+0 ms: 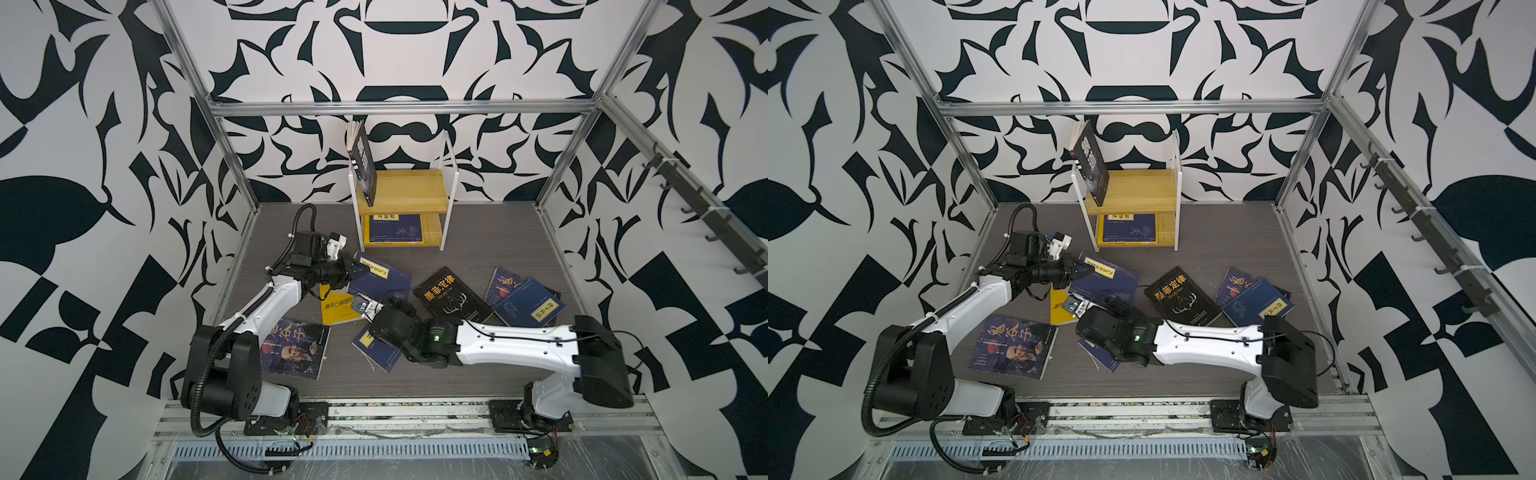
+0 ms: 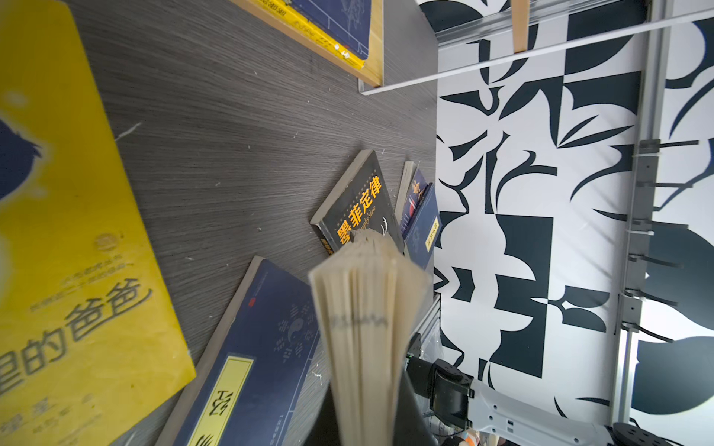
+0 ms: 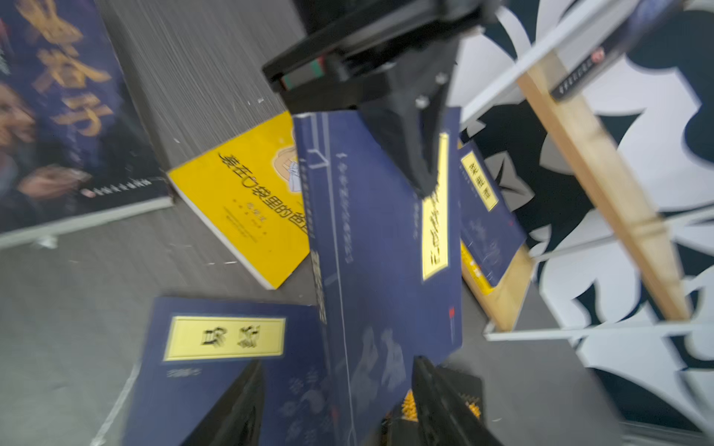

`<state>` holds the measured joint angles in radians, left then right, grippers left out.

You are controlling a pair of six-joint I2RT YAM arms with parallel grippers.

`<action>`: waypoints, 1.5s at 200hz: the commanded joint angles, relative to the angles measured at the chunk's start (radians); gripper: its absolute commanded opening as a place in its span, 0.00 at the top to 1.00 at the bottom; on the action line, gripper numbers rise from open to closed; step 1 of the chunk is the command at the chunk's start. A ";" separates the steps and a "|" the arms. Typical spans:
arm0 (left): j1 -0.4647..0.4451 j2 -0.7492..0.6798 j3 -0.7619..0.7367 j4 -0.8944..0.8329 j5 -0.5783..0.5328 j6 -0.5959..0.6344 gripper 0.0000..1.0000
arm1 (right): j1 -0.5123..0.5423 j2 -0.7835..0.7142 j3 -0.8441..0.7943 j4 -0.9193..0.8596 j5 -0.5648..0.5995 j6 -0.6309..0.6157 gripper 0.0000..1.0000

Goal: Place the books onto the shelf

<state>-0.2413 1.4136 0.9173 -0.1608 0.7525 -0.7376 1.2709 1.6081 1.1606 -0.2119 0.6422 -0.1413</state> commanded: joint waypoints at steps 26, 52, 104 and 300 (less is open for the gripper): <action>0.010 -0.033 0.002 0.043 0.050 -0.032 1.00 | -0.019 0.124 0.113 0.031 0.170 -0.165 0.35; 0.019 -0.040 -0.002 0.043 0.047 -0.034 1.00 | -0.042 0.151 0.114 0.058 0.225 -0.196 0.41; 0.052 -0.059 -0.009 0.043 0.039 -0.036 0.67 | -0.048 0.126 0.067 0.077 0.325 -0.272 1.00; 0.286 -0.379 -0.053 -0.284 -0.366 0.511 0.00 | -0.394 0.010 0.037 0.227 0.132 -0.673 1.00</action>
<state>0.0013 1.0473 0.9222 -0.4656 0.4053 -0.2344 0.9092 1.5929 1.1236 -0.1284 0.7361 -0.7448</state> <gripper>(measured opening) 0.997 0.060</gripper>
